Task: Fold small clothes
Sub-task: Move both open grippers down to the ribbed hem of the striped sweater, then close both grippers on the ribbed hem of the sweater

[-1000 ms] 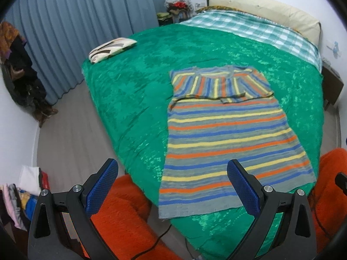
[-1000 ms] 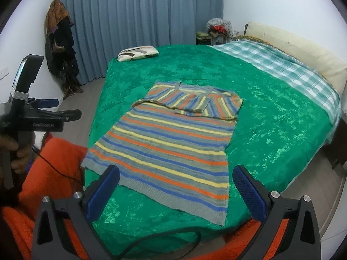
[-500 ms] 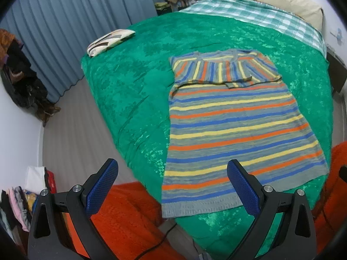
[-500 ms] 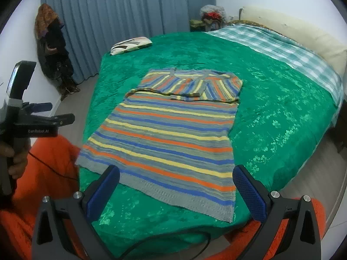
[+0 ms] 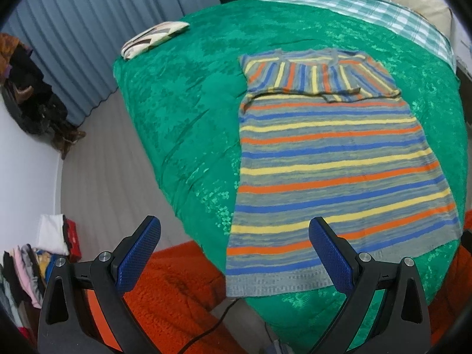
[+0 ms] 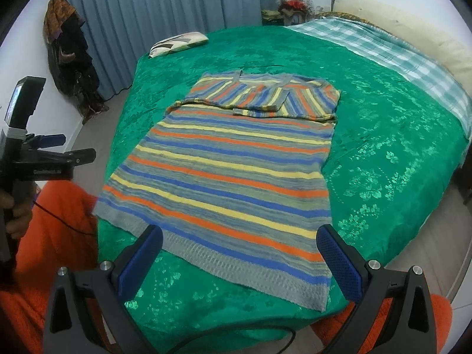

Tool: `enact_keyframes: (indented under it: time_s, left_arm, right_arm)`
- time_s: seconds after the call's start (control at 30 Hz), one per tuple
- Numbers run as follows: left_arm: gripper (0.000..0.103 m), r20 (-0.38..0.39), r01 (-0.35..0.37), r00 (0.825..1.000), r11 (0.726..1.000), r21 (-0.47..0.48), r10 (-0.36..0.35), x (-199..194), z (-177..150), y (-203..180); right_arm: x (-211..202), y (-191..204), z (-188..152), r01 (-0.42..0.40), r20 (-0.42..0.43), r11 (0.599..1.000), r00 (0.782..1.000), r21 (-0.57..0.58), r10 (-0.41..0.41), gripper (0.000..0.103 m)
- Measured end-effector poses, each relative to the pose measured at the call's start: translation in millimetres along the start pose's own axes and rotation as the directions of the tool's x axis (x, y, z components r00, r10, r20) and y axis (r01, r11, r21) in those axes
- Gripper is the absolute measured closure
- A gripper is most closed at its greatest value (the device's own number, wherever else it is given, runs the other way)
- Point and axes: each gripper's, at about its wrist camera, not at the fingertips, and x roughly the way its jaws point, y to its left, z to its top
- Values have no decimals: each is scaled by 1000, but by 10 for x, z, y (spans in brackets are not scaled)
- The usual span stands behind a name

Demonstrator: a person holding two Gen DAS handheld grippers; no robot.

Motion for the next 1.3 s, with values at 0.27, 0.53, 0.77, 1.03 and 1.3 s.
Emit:
enact_keyframes:
  time_s: [0.27, 0.53, 0.77, 1.03, 1.3]
  left_arm:
    - [2, -35, -11, 999, 1000, 22, 12, 138, -32, -29]
    - [2, -77, 3, 997, 1000, 27, -1, 332, -97, -13]
    - [4, -200, 192, 959, 980, -55, -199, 723, -439, 128]
    - [21, -255, 267, 927, 961, -69, -276, 906, -556, -18]
    - [55, -330, 294, 889, 948, -121, -318, 960, -551, 23]
  right_arm:
    - [120, -79, -30, -7, -24, 999, 1000, 40, 8, 1]
    - [210, -104, -46, -15, -54, 999, 998, 47, 17, 1]
    - [29, -641, -168, 57, -139, 997, 989, 59, -48, 2]
    - [338, -1024, -302, -71, -227, 969, 966, 238, 126, 18]
    - [614, -1075, -408, -114, -339, 954, 917, 278, 208, 93]
